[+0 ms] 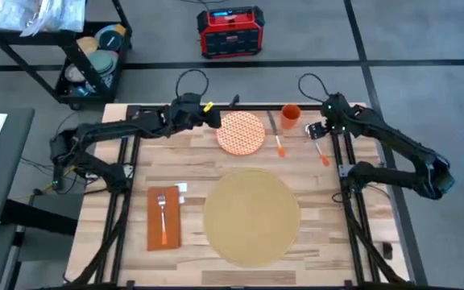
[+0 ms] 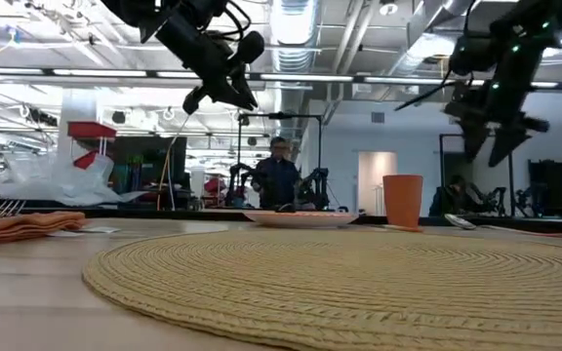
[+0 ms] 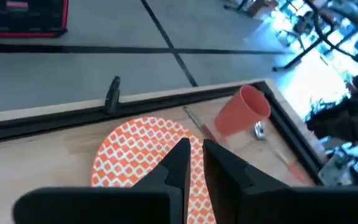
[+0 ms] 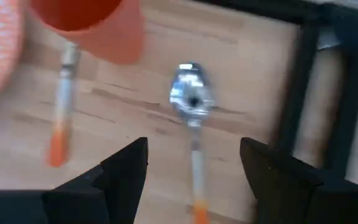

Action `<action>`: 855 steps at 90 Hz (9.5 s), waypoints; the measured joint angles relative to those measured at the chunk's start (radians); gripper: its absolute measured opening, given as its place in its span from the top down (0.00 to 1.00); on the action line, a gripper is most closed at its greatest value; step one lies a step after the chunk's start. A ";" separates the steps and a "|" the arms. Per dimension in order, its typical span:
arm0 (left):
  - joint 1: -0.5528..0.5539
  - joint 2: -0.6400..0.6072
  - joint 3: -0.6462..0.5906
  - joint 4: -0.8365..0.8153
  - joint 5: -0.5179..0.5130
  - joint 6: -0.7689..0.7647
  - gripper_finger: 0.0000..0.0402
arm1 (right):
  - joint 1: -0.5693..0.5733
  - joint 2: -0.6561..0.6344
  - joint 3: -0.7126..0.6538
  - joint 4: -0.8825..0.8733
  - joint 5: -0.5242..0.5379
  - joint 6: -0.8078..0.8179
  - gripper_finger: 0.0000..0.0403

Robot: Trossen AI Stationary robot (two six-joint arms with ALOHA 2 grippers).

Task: Set table place
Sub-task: Put the orange table knife on top of the brown placemat

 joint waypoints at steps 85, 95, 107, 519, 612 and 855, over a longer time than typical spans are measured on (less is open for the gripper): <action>-0.016 -0.012 0.000 -0.133 0.055 0.163 0.94 | 0.290 0.609 0.081 0.392 -0.054 0.136 0.40; -0.016 -0.012 0.000 -0.140 0.054 0.165 0.94 | 0.290 0.607 0.066 0.393 -0.037 0.130 0.42; -0.016 -0.012 0.000 -0.146 0.054 0.165 0.94 | 0.291 0.605 0.051 0.413 -0.030 0.130 0.45; -0.504 0.701 0.204 0.055 0.376 0.215 1.00 | 0.793 0.453 0.019 0.086 0.098 0.199 0.99; -0.535 0.697 0.204 -0.064 0.369 0.213 1.00 | 0.855 0.221 -0.105 0.201 -0.201 0.021 0.97; -0.595 0.620 0.194 -0.483 0.227 0.266 1.00 | 0.956 0.839 0.176 0.582 -0.524 0.047 1.00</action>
